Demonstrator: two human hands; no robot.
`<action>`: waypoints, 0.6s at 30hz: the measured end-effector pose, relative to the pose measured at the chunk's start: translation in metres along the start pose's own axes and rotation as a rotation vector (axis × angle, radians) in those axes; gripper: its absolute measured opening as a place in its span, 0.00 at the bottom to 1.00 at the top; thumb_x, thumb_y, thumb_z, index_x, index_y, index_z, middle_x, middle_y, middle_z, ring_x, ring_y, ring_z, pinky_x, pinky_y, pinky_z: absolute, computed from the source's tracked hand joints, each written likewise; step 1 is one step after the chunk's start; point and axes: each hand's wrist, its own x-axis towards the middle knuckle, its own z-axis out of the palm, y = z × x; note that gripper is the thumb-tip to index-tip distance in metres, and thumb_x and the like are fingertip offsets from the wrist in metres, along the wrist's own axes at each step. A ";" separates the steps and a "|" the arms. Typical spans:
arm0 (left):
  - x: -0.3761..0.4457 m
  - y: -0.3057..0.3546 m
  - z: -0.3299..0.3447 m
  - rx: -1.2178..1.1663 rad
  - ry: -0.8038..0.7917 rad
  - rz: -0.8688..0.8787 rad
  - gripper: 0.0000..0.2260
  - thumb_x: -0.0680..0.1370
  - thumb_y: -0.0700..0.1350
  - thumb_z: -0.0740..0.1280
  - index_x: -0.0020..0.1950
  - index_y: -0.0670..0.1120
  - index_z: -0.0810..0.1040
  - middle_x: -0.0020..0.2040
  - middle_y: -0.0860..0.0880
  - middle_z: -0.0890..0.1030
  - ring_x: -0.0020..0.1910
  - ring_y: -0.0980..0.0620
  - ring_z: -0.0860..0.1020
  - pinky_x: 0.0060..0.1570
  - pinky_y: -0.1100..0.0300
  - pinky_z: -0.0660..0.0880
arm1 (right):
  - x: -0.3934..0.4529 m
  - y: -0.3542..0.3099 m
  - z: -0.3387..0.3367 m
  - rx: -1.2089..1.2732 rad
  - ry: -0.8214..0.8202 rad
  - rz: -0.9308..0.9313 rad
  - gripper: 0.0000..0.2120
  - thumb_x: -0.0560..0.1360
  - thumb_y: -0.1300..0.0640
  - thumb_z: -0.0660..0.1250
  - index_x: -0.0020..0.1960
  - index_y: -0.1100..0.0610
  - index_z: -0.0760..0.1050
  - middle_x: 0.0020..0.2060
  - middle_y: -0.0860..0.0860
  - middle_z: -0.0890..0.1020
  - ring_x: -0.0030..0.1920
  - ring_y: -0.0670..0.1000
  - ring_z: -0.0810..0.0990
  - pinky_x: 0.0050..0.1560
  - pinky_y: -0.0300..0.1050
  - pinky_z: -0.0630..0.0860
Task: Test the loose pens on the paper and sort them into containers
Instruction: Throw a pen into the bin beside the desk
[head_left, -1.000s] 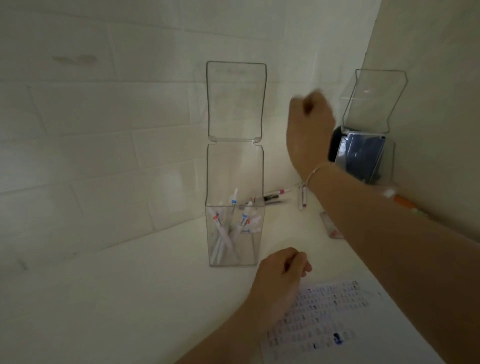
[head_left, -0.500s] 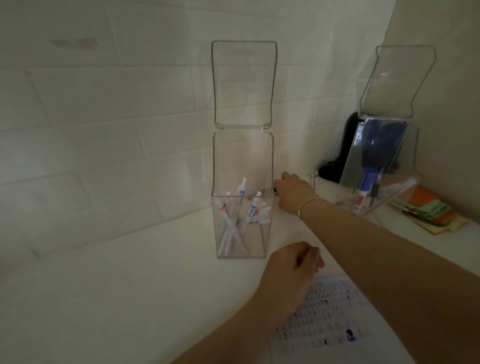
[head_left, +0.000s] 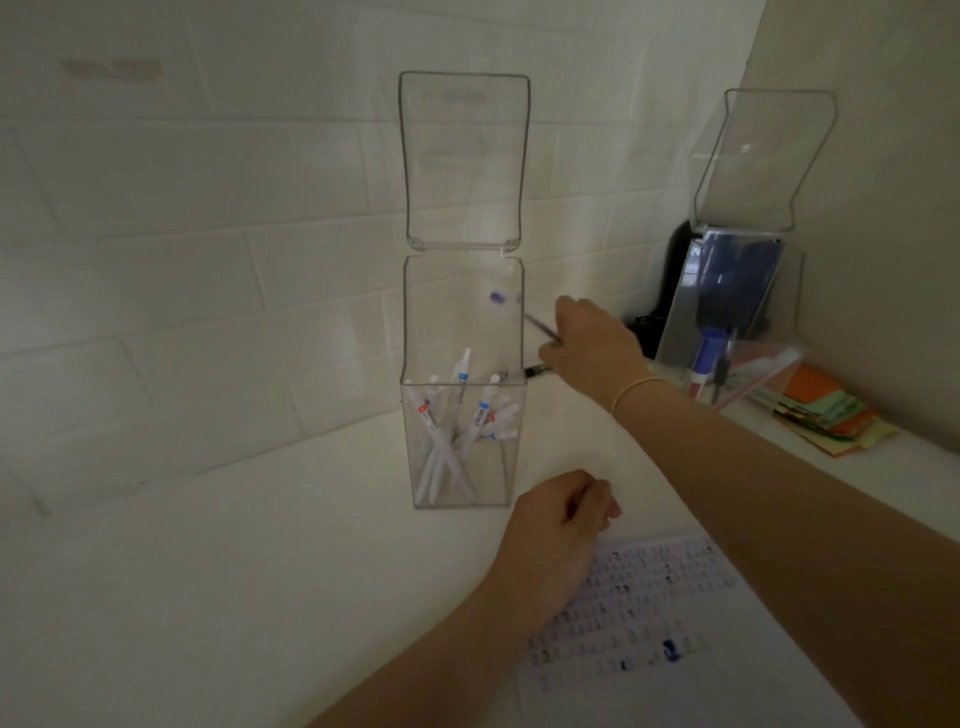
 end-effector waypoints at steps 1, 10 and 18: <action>0.000 0.000 0.000 -0.035 0.014 0.002 0.09 0.80 0.45 0.60 0.44 0.44 0.77 0.35 0.54 0.77 0.34 0.62 0.73 0.37 0.73 0.68 | -0.004 -0.002 -0.015 0.192 0.023 0.106 0.08 0.74 0.56 0.65 0.45 0.59 0.67 0.42 0.56 0.74 0.41 0.54 0.72 0.37 0.44 0.68; -0.004 0.006 0.006 0.047 -0.019 0.154 0.13 0.78 0.56 0.61 0.60 0.53 0.70 0.53 0.53 0.76 0.46 0.58 0.75 0.44 0.67 0.72 | -0.109 0.001 -0.061 1.064 -0.426 0.321 0.09 0.73 0.65 0.68 0.35 0.62 0.71 0.30 0.59 0.78 0.28 0.52 0.76 0.28 0.38 0.74; -0.013 0.006 0.007 0.340 -0.041 0.395 0.24 0.75 0.65 0.51 0.36 0.46 0.69 0.26 0.55 0.68 0.26 0.57 0.67 0.31 0.62 0.65 | -0.135 0.022 -0.079 1.083 -0.539 0.289 0.11 0.73 0.59 0.69 0.41 0.69 0.78 0.36 0.60 0.82 0.35 0.53 0.80 0.37 0.38 0.79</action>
